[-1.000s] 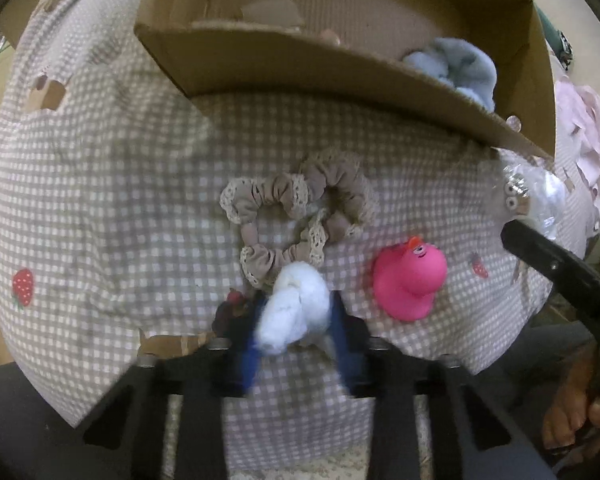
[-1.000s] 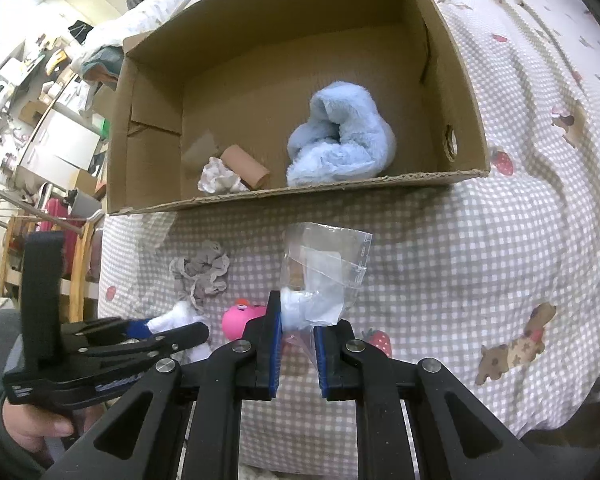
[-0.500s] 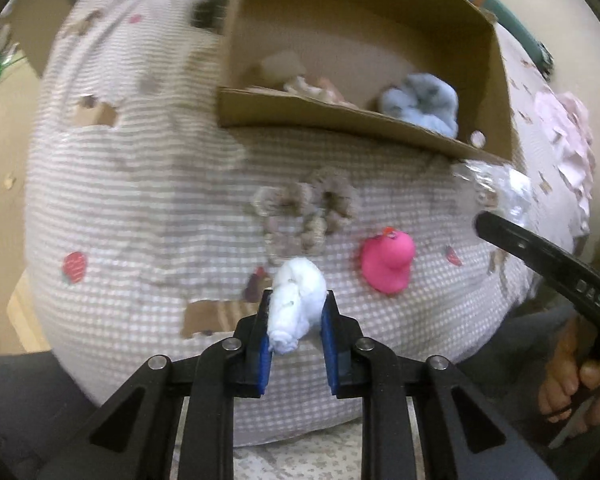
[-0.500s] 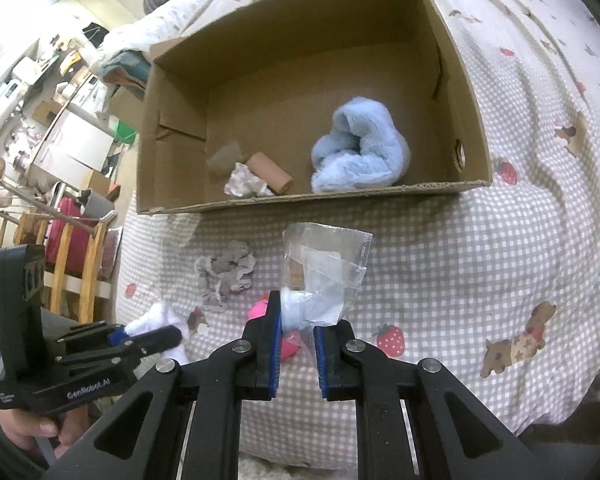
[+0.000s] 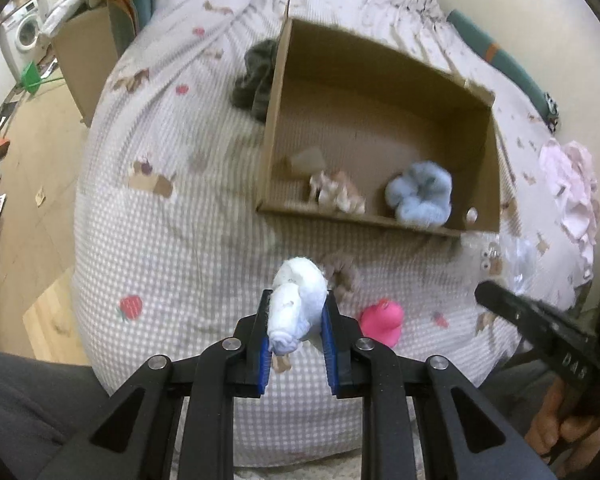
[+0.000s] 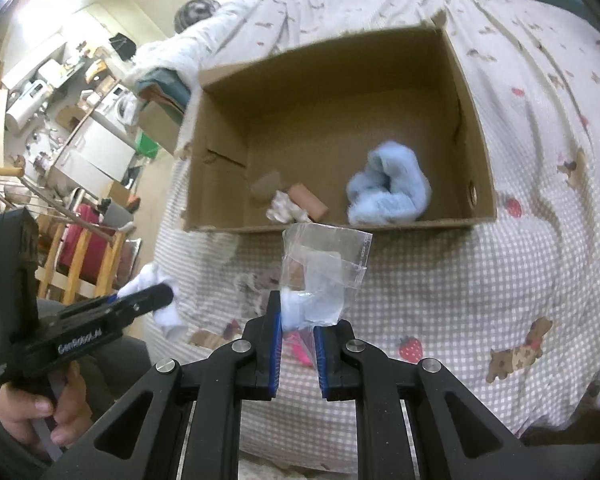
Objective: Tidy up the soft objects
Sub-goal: 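Carry the plastic bag and white sock over the box with both grippers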
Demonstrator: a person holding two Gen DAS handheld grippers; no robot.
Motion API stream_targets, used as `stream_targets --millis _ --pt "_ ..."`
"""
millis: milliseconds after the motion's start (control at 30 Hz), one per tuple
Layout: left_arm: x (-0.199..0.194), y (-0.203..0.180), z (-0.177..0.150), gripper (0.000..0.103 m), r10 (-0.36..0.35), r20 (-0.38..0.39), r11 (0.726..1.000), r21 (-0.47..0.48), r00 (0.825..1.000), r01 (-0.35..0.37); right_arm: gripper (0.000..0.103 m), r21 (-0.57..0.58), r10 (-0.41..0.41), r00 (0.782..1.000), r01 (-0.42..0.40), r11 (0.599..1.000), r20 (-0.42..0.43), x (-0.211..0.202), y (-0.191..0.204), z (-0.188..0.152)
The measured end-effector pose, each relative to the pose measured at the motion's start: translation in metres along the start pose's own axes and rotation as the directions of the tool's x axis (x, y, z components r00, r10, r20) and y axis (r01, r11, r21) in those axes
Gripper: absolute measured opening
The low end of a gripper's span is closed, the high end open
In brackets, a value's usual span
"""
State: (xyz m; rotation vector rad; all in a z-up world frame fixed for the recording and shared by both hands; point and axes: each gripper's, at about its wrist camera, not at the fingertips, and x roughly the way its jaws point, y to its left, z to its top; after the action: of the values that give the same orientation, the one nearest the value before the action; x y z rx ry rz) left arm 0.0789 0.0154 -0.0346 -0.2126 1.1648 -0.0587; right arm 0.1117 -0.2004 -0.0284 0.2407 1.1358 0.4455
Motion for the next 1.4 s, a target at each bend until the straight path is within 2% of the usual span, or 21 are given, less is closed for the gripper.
stream_targets --millis 200,367,567,800,967,1100,1200,1400 --pt "-0.015 -0.006 0.032 0.019 0.001 0.067 1.0 0.023 0.998 -0.002 0.016 0.004 0.04 0.997 -0.041 0.999 0.062 -0.021 0.01 0.018" --pt "-0.021 -0.012 0.054 0.019 0.01 0.094 0.998 0.062 0.996 -0.016 0.016 -0.01 0.053 0.996 -0.052 0.999 0.078 -0.027 0.015 0.039" --pt "-0.016 -0.024 0.073 0.019 0.018 0.12 0.995 0.099 0.993 -0.03 0.016 -0.033 0.041 0.997 -0.039 0.999 0.069 -0.018 0.018 0.063" --pt "0.012 -0.034 0.094 0.019 0.007 0.095 0.993 0.12 0.995 -0.018 0.016 0.001 0.013 0.998 -0.013 1.0 0.068 0.008 -0.007 0.076" --pt "0.035 -0.04 0.099 0.019 0.026 0.115 0.989 0.144 0.993 -0.042 0.016 0.105 0.011 1.0 -0.009 0.994 -0.018 0.042 -0.031 0.071" --pt "0.05 -0.04 0.096 0.019 0.044 0.144 0.985 0.16 0.989 -0.067 0.016 0.089 -0.008 1.0 0.01 0.996 -0.025 0.049 -0.03 0.07" --pt "0.054 -0.036 0.098 0.019 0.016 0.127 0.989 0.141 0.992 -0.034 0.016 0.088 -0.02 0.999 0.023 0.996 -0.037 0.054 -0.031 0.068" --pt "0.059 -0.032 0.097 0.02 0.01 0.117 0.993 0.118 0.993 -0.024 0.016 0.066 -0.035 0.998 0.038 0.997 -0.046 0.064 -0.026 0.074"
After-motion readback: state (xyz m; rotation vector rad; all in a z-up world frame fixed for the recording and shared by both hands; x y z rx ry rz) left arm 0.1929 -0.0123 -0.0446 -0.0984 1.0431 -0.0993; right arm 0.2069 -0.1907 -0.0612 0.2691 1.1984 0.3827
